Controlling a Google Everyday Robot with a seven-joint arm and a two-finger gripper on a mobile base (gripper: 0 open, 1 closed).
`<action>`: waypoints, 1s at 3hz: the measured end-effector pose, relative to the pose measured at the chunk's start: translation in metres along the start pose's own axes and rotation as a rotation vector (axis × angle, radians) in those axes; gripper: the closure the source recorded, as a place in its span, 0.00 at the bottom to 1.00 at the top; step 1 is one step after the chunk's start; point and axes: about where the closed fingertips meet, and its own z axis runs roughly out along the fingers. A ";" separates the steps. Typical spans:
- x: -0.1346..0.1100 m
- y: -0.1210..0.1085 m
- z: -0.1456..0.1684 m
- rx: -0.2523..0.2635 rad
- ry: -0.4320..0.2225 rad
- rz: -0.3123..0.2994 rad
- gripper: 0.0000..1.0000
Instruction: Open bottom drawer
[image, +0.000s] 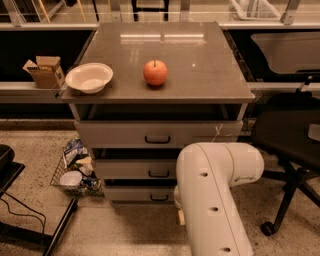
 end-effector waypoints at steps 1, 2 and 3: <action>0.002 -0.016 0.008 0.014 0.020 0.042 0.00; 0.000 -0.021 0.018 0.012 0.031 0.072 0.18; 0.003 -0.005 0.002 -0.011 0.017 0.101 0.49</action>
Offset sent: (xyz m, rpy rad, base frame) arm 0.0362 0.0052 -0.0220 -0.0240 -0.0127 -0.1150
